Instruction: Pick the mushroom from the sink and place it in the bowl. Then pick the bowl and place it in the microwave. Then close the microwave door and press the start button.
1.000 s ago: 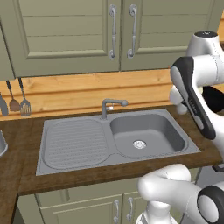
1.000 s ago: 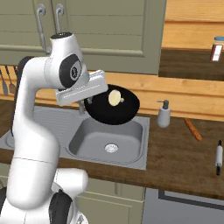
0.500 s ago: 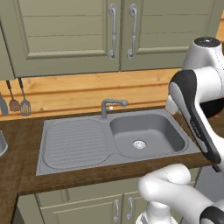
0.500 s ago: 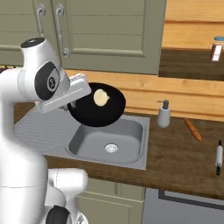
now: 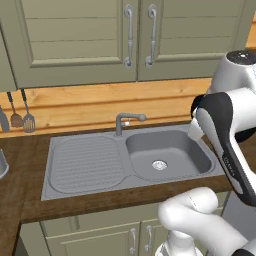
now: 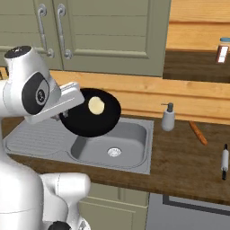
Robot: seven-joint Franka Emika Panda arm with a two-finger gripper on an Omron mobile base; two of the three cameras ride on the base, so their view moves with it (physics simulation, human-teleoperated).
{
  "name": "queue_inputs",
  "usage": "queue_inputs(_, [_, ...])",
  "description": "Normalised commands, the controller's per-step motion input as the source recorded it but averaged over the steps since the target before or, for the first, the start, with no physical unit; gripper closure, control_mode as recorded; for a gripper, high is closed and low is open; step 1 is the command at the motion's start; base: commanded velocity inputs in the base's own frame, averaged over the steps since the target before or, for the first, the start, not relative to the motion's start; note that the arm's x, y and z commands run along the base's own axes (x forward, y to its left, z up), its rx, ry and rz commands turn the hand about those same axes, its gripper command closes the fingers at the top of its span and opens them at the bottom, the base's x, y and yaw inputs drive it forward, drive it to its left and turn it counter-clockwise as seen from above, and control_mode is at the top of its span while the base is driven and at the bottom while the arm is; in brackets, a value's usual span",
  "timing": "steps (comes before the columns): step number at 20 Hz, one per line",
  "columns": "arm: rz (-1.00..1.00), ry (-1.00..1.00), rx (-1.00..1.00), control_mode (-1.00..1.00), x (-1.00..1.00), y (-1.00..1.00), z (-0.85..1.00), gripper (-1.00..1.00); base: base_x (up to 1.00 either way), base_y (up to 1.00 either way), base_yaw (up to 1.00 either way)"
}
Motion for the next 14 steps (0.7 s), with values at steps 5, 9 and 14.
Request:
queue_inputs(5, [0.00, 0.00, 0.00, 1.00, 0.00, 0.00, 0.00, 1.00, -1.00, -0.02, -0.04])
queue_inputs(9, [0.00, 0.00, 0.00, 1.00, 0.00, 0.00, 0.00, 1.00, -0.73, -0.16, -0.35])
queue_inputs(14, [0.00, 0.00, 0.00, 1.00, 0.00, 0.00, 0.00, 1.00, -0.19, -0.23, -0.51])
